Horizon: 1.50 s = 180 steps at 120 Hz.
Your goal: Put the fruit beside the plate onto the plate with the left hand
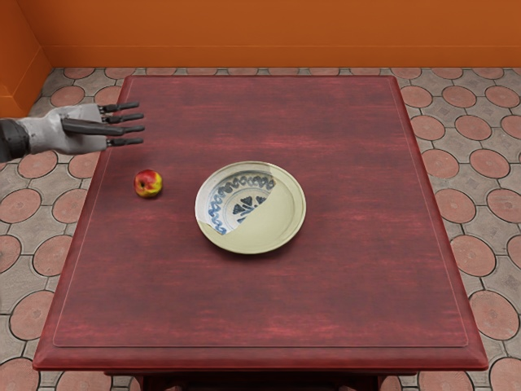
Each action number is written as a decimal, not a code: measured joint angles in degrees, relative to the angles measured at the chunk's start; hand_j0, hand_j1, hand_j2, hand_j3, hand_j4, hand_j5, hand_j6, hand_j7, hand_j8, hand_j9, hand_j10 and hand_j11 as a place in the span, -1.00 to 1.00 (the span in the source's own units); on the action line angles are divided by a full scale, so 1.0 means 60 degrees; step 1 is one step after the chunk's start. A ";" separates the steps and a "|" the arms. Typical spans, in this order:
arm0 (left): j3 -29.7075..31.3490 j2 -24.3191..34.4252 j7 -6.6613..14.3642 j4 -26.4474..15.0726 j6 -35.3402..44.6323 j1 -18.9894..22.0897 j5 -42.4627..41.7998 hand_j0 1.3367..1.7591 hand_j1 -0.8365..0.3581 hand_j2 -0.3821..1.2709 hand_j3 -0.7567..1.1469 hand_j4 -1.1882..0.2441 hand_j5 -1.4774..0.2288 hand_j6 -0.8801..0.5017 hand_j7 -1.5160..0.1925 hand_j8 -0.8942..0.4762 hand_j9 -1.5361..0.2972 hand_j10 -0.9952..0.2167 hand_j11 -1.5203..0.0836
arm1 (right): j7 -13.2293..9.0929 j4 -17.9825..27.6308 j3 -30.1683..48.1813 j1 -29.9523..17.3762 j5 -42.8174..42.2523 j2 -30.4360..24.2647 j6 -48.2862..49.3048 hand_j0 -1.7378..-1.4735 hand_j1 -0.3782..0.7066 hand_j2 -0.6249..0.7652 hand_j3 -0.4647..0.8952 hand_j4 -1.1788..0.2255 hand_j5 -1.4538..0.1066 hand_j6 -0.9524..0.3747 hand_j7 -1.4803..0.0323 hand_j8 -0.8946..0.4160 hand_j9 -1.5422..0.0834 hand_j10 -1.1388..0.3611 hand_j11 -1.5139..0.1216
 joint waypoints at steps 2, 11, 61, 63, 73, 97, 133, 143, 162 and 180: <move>0.0003 0.0000 0.0000 0.0002 0.0000 0.0000 -0.0003 0.52 0.95 -0.53 -0.21 0.64 0.71 0.26 0.75 0.29 0.65 0.62 0.87 | 0.0000 0.0000 0.0000 -0.0002 0.0000 0.0000 -0.0001 -0.40 -0.95 -0.10 -0.32 0.68 0.86 0.43 0.96 0.36 0.90 0.52 0.85; 0.0026 0.0019 0.0000 0.0007 0.0000 0.0000 0.0011 0.52 0.95 -0.53 -0.21 0.64 0.71 0.26 0.75 0.29 0.65 0.62 0.87 | 0.0000 -0.0009 0.0000 -0.0013 0.0001 0.0000 -0.0001 -0.40 -0.95 -0.10 -0.32 0.68 0.86 0.43 0.96 0.36 0.90 0.52 0.85; 0.5004 0.0362 0.0000 -0.0841 0.0001 -0.3822 0.2800 0.52 0.95 -0.53 -0.20 0.64 0.71 0.25 0.75 0.28 0.65 0.62 0.87 | 0.0000 -0.0100 0.0000 -0.0025 0.0014 0.0000 -0.0007 -0.40 -0.95 -0.10 -0.32 0.68 0.86 0.43 0.96 0.36 0.90 0.52 0.85; 0.5250 0.0449 0.0000 -0.1004 0.0002 -0.3982 0.2825 0.52 0.95 -0.53 -0.20 0.64 0.71 0.25 0.75 0.28 0.65 0.61 0.87 | 0.0000 -0.0100 0.0000 -0.0025 0.0014 0.0000 -0.0007 -0.40 -0.95 -0.10 -0.32 0.68 0.86 0.43 0.96 0.36 0.90 0.52 0.85; 0.6303 0.0865 0.0000 -0.2133 0.0002 -0.4597 0.2935 0.52 0.95 -0.53 -0.20 0.63 0.70 0.25 0.75 0.28 0.65 0.61 0.87 | 0.0000 -0.0101 0.0000 -0.0025 0.0014 0.0000 -0.0008 -0.40 -0.95 -0.10 -0.32 0.68 0.86 0.43 0.96 0.36 0.90 0.52 0.85; 0.7163 0.1002 0.0000 -0.4239 0.0003 -0.5362 0.3813 0.52 0.93 -0.53 -0.20 0.62 0.69 0.23 0.73 0.26 0.64 0.60 0.85 | 0.0000 -0.0102 0.0000 -0.0026 0.0014 0.0000 -0.0008 -0.40 -0.95 -0.10 -0.32 0.68 0.86 0.43 0.96 0.36 0.90 0.52 0.85; 0.7506 0.0469 0.0000 -0.5223 0.0047 -0.5925 0.5155 0.52 0.87 -0.52 -0.20 0.58 0.65 0.19 0.69 0.22 0.60 0.55 0.81 | 0.0000 -0.0102 0.0000 -0.0026 0.0014 0.0000 -0.0008 -0.40 -0.95 -0.10 -0.32 0.68 0.86 0.43 0.96 0.36 0.90 0.52 0.85; 0.7702 0.0396 0.0000 -0.5253 0.0346 -0.5933 0.5938 0.52 0.84 -0.52 -0.20 0.55 0.62 0.16 0.66 0.19 0.57 0.52 0.78 | 0.0000 -0.0102 0.0000 -0.0026 0.0014 0.0000 -0.0009 -0.40 -0.95 -0.10 -0.32 0.68 0.86 0.43 0.96 0.36 0.90 0.52 0.85; 0.7948 -0.0566 0.0000 -0.5226 0.1415 -0.5868 0.6547 0.52 0.77 -0.51 -0.20 0.50 0.57 0.11 0.61 0.14 0.52 0.46 0.72 | 0.0000 -0.0102 0.0000 -0.0025 0.0014 0.0000 -0.0009 -0.40 -0.95 -0.10 -0.32 0.68 0.86 0.43 0.96 0.36 0.90 0.52 0.85; 0.8746 -0.1376 0.0000 -0.4505 0.2509 -0.5831 0.6834 0.52 0.74 -0.51 -0.20 0.48 0.54 0.09 0.59 0.12 0.50 0.43 0.69 | 0.0000 -0.0102 0.0000 -0.0026 0.0014 0.0000 -0.0009 -0.40 -0.95 -0.10 -0.32 0.68 0.86 0.43 0.96 0.36 0.90 0.52 0.85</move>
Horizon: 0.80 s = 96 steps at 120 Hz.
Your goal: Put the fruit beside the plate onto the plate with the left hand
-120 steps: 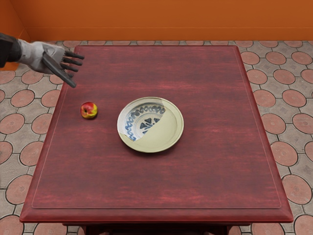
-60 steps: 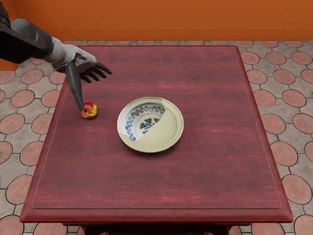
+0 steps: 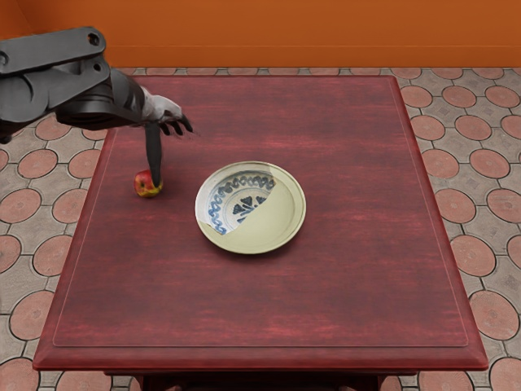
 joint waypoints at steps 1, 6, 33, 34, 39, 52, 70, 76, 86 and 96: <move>0.0032 -0.0001 0.0000 0.0035 0.0034 0.0000 0.0008 0.52 0.73 -0.51 -0.20 0.48 0.54 0.09 0.58 0.12 0.50 0.43 0.69 | 0.0000 0.0000 0.0000 0.0000 0.0000 0.0000 0.0000 -0.40 -0.95 -0.10 -0.32 0.68 0.86 0.43 0.96 0.36 0.90 0.52 0.85; 0.0248 -0.0041 0.0000 0.0200 0.0169 0.0047 0.0036 0.52 0.73 -0.51 -0.20 0.48 0.54 0.09 0.58 0.12 0.50 0.43 0.69 | 0.0000 0.0000 0.0000 0.0000 -0.0001 0.0000 0.0001 -0.40 -0.95 -0.10 -0.32 0.68 0.86 0.43 0.96 0.36 0.90 0.52 0.85; 0.1033 -0.0472 0.0000 0.0807 0.0469 0.0344 0.0076 0.52 0.72 -0.50 -0.20 0.47 0.53 0.08 0.57 0.11 0.49 0.42 0.68 | 0.0000 0.0000 0.0000 0.0000 -0.0001 0.0000 0.0001 -0.40 -0.95 -0.10 -0.32 0.68 0.86 0.43 0.96 0.36 0.90 0.52 0.85; 0.1047 -0.0478 0.0000 0.0828 0.0475 0.0348 0.0075 0.52 0.72 -0.50 -0.20 0.47 0.53 0.08 0.57 0.11 0.49 0.42 0.68 | 0.0000 0.0000 0.0000 0.0000 -0.0001 0.0000 0.0001 -0.40 -0.95 -0.10 -0.32 0.68 0.86 0.43 0.96 0.36 0.90 0.52 0.85; 0.1102 -0.0551 0.0000 0.0915 0.0501 0.0358 0.0075 0.52 0.72 -0.50 -0.20 0.47 0.53 0.08 0.57 0.11 0.49 0.42 0.68 | 0.0000 0.0000 0.0000 0.0000 0.0000 0.0000 0.0000 -0.40 -0.95 -0.10 -0.32 0.68 0.86 0.43 0.96 0.36 0.90 0.52 0.85; 0.1179 -0.0705 0.0000 0.1046 0.0773 0.0509 0.0080 0.52 0.72 -0.50 -0.20 0.47 0.53 0.08 0.57 0.11 0.49 0.42 0.68 | 0.0000 0.0000 0.0000 0.0000 0.0000 0.0000 0.0000 -0.40 -0.95 -0.10 -0.32 0.68 0.86 0.43 0.96 0.36 0.90 0.52 0.85; 0.1362 -0.1057 0.0000 0.1159 0.1601 0.0469 0.0094 0.52 0.72 -0.50 -0.21 0.47 0.53 0.08 0.57 0.11 0.49 0.42 0.68 | 0.0000 0.0000 0.0000 0.0001 -0.0001 0.0000 0.0000 -0.40 -0.95 -0.10 -0.32 0.68 0.86 0.43 0.96 0.36 0.90 0.52 0.85; 0.1608 -0.1306 0.0000 0.1247 0.2003 0.0465 0.0094 0.52 0.72 -0.50 -0.20 0.47 0.53 0.08 0.57 0.11 0.49 0.42 0.68 | 0.0000 0.0000 0.0000 0.0000 0.0000 0.0000 0.0002 -0.40 -0.95 -0.10 -0.32 0.68 0.86 0.43 0.96 0.36 0.90 0.52 0.85; 0.1949 -0.1320 0.0000 0.1368 0.2464 0.0494 0.0093 0.52 0.72 -0.50 -0.20 0.47 0.53 0.08 0.57 0.11 0.49 0.42 0.68 | 0.0000 0.0000 0.0000 0.0000 -0.0001 0.0000 0.0001 -0.40 -0.95 -0.10 -0.32 0.68 0.86 0.43 0.96 0.36 0.90 0.52 0.85; 0.2243 -0.1394 0.0000 0.1456 0.2747 0.0512 0.0090 0.52 0.72 -0.50 -0.21 0.47 0.53 0.08 0.57 0.11 0.49 0.42 0.68 | 0.0000 0.0000 0.0000 0.0000 -0.0001 0.0000 0.0000 -0.40 -0.95 -0.10 -0.32 0.68 0.86 0.43 0.96 0.36 0.90 0.52 0.85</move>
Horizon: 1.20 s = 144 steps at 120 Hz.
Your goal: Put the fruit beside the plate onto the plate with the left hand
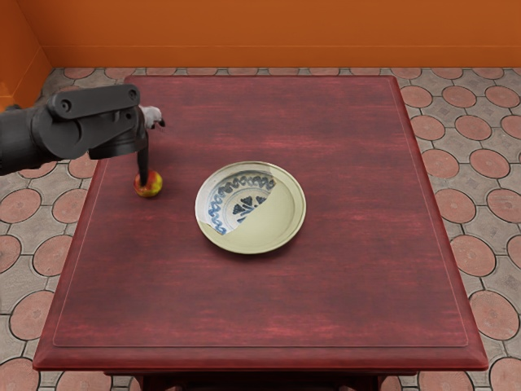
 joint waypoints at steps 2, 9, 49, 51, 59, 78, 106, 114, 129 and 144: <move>0.0036 -0.0057 0.0000 0.0011 0.0034 0.0007 0.0000 0.52 0.72 -0.50 -0.21 0.47 0.53 0.08 0.57 0.11 0.49 0.42 0.68 | 0.0000 0.0000 0.0000 0.0000 -0.0001 0.0000 0.0000 -0.40 -0.95 -0.10 -0.32 0.68 0.86 0.43 0.96 0.36 0.90 0.52 0.85; 0.0125 -0.0098 0.0000 0.0037 0.0130 0.0015 -0.0001 0.52 0.72 -0.50 -0.20 0.47 0.53 0.08 0.57 0.11 0.49 0.42 0.68 | 0.0000 0.0000 0.0000 0.0000 0.0000 0.0000 0.0000 -0.40 -0.95 -0.10 -0.32 0.68 0.86 0.43 0.96 0.36 0.90 0.52 0.85; 0.0423 -0.0298 0.0006 0.0120 0.0374 0.0293 -0.0023 0.52 0.73 -0.41 -0.21 0.47 0.52 0.08 0.57 0.10 0.48 0.41 0.68 | 0.0000 0.0000 0.0000 0.0000 0.0001 0.0000 0.0001 -0.40 -0.95 -0.10 -0.32 0.68 0.86 0.43 0.96 0.36 0.90 0.52 0.85; 0.0455 -0.0335 0.0006 0.0143 0.0400 0.0306 -0.0022 0.52 0.73 -0.41 -0.20 0.47 0.52 0.08 0.57 0.10 0.48 0.41 0.68 | 0.0000 0.0000 0.0000 0.0000 -0.0001 0.0000 0.0001 -0.40 -0.95 -0.10 -0.32 0.68 0.86 0.43 0.96 0.36 0.90 0.52 0.85; 0.0567 -0.0364 0.0004 0.0210 0.0489 0.0351 -0.0032 0.52 0.77 -0.36 -0.20 0.47 0.52 0.08 0.57 0.10 0.48 0.41 0.68 | 0.0000 0.0000 0.0000 0.0000 -0.0002 0.0000 0.0000 -0.40 -0.95 -0.10 -0.32 0.68 0.86 0.43 0.96 0.36 0.90 0.52 0.85; 0.0669 -0.0402 0.0004 0.0339 0.0684 0.0352 -0.0045 0.52 0.78 -0.40 -0.20 0.47 0.52 0.08 0.56 0.10 0.48 0.41 0.68 | 0.0000 0.0000 0.0000 0.0000 0.0000 0.0000 0.0001 -0.40 -0.95 -0.10 -0.32 0.68 0.86 0.43 0.96 0.36 0.90 0.52 0.85; 0.0672 -0.0423 0.0002 0.0659 0.0788 0.0318 -0.0085 0.52 0.70 -0.37 -0.20 0.42 0.47 0.02 0.51 0.05 0.43 0.36 0.62 | 0.0000 0.0000 0.0000 0.0000 0.0001 0.0000 0.0001 -0.40 -0.95 -0.10 -0.32 0.68 0.86 0.43 0.96 0.36 0.90 0.52 0.85; 0.0663 -0.0509 0.0004 0.0569 0.0777 0.0301 -0.0108 0.52 0.71 -0.35 -0.21 0.43 0.48 0.03 0.52 0.06 0.44 0.37 0.63 | 0.0000 0.0000 0.0000 0.0000 0.0001 0.0000 0.0000 -0.40 -0.95 -0.10 -0.32 0.68 0.86 0.43 0.96 0.36 0.90 0.52 0.85; 0.0646 -0.0546 0.0003 0.0366 0.0741 0.0297 -0.0224 0.52 0.73 -0.43 -0.20 0.46 0.52 0.07 0.56 0.10 0.48 0.41 0.67 | 0.0000 0.0000 0.0000 0.0001 0.0000 0.0000 0.0001 -0.40 -0.95 -0.10 -0.32 0.68 0.86 0.43 0.96 0.36 0.90 0.52 0.85; 0.0660 -0.0599 0.0003 0.0284 0.0710 0.0325 -0.0300 0.52 0.75 -0.42 -0.20 0.46 0.51 0.07 0.56 0.09 0.47 0.40 0.67 | 0.0000 0.0000 0.0000 0.0000 -0.0001 0.0000 0.0001 -0.40 -0.95 -0.10 -0.32 0.68 0.86 0.43 0.96 0.36 0.90 0.52 0.85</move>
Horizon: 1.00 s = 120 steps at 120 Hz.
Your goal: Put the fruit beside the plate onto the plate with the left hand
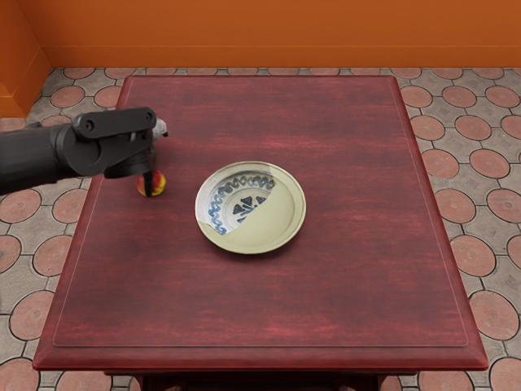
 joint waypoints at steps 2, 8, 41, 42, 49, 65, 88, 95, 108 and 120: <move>0.0004 0.0000 0.0000 -0.0005 -0.0010 -0.0012 -0.0004 0.52 0.74 -0.42 -0.20 0.45 0.50 0.06 0.55 0.08 0.46 0.39 0.66 | 0.0000 0.0000 0.0000 0.0000 0.0000 0.0000 0.0000 -0.40 -0.95 -0.10 -0.32 0.68 0.86 0.43 0.96 0.36 0.90 0.52 0.85; 0.0011 0.0000 0.0002 -0.0016 -0.0074 -0.0038 -0.0010 0.52 0.69 -0.39 -0.21 0.41 0.45 0.01 0.49 0.04 0.42 0.34 0.60 | 0.0000 0.0000 0.0000 0.0000 -0.0002 0.0000 -0.0001 -0.40 -0.95 -0.10 -0.32 0.68 0.86 0.43 0.96 0.36 0.90 0.52 0.85; 0.0038 -0.0074 0.0002 -0.0017 -0.0625 -0.0164 -0.0612 0.51 0.26 -0.30 -0.20 0.06 0.06 -0.35 0.10 -0.33 0.05 -0.08 0.19 | 0.0000 0.0000 0.0000 0.0000 0.0001 0.0000 -0.0001 -0.40 -0.95 -0.10 -0.32 0.68 0.86 0.43 0.96 0.36 0.90 0.52 0.85; 0.0044 -0.0074 0.0002 -0.0016 -0.0635 -0.0164 -0.0624 0.51 0.25 -0.30 -0.20 0.05 0.05 -0.36 0.09 -0.34 0.04 -0.09 0.18 | 0.0000 0.0000 0.0000 0.0000 0.0001 0.0000 -0.0001 -0.40 -0.95 -0.10 -0.32 0.68 0.86 0.43 0.96 0.36 0.90 0.52 0.85; 0.0145 -0.0053 0.0001 -0.0012 -0.0686 -0.0174 -0.0691 0.51 0.20 -0.29 -0.20 0.01 0.00 -0.41 0.04 -0.38 0.00 -0.14 0.12 | 0.0000 0.0000 0.0000 0.0000 0.0000 0.0000 -0.0001 -0.40 -0.95 -0.10 -0.32 0.68 0.86 0.43 0.96 0.36 0.90 0.52 0.85; 0.0290 0.0011 0.0000 0.0002 -0.0856 -0.0258 -0.0756 0.51 0.05 -0.30 -0.21 -0.07 -0.09 -0.49 -0.04 -0.47 -0.08 -0.23 0.03 | 0.0000 0.0000 0.0000 0.0000 0.0000 0.0000 -0.0001 -0.40 -0.95 -0.10 -0.32 0.68 0.86 0.43 0.96 0.36 0.90 0.52 0.85; 0.0333 -0.0014 -0.0002 0.0004 -0.0936 -0.0310 -0.0799 0.52 -0.09 -0.14 -0.21 -0.18 -0.20 -0.54 -0.16 -0.38 -0.19 -0.36 -0.09 | 0.0000 0.0000 0.0000 0.0000 0.0002 0.0000 -0.0001 -0.40 -0.95 -0.10 -0.32 0.68 0.86 0.43 0.96 0.36 0.90 0.52 0.85; 0.0336 -0.0021 -0.0001 0.0006 -0.0941 -0.0302 -0.0868 0.52 -0.09 -0.09 -0.21 -0.22 -0.23 -0.57 -0.19 -0.40 -0.22 -0.39 -0.13 | 0.0000 0.0000 0.0000 0.0000 0.0001 0.0000 -0.0001 -0.40 -0.95 -0.10 -0.32 0.68 0.86 0.43 0.96 0.36 0.90 0.52 0.85; 0.0332 -0.0015 -0.0003 0.0009 -0.1037 -0.0324 -0.1008 0.51 -0.10 -0.01 -0.21 -0.27 -0.30 -0.56 -0.25 -0.39 -0.28 -0.40 -0.20 | 0.0000 0.0000 0.0000 0.0000 -0.0001 0.0000 0.0000 -0.40 -0.95 -0.10 -0.32 0.68 0.86 0.43 0.96 0.36 0.90 0.52 0.85; 0.0273 -0.0014 -0.0001 0.0000 -0.1173 -0.0511 -0.1148 0.51 -0.13 0.07 -0.21 -0.30 -0.37 -0.54 -0.31 -0.35 -0.33 -0.39 -0.25 | 0.0000 0.0000 0.0000 0.0000 0.0000 0.0000 -0.0001 -0.40 -0.95 -0.10 -0.32 0.68 0.86 0.43 0.96 0.36 0.90 0.52 0.85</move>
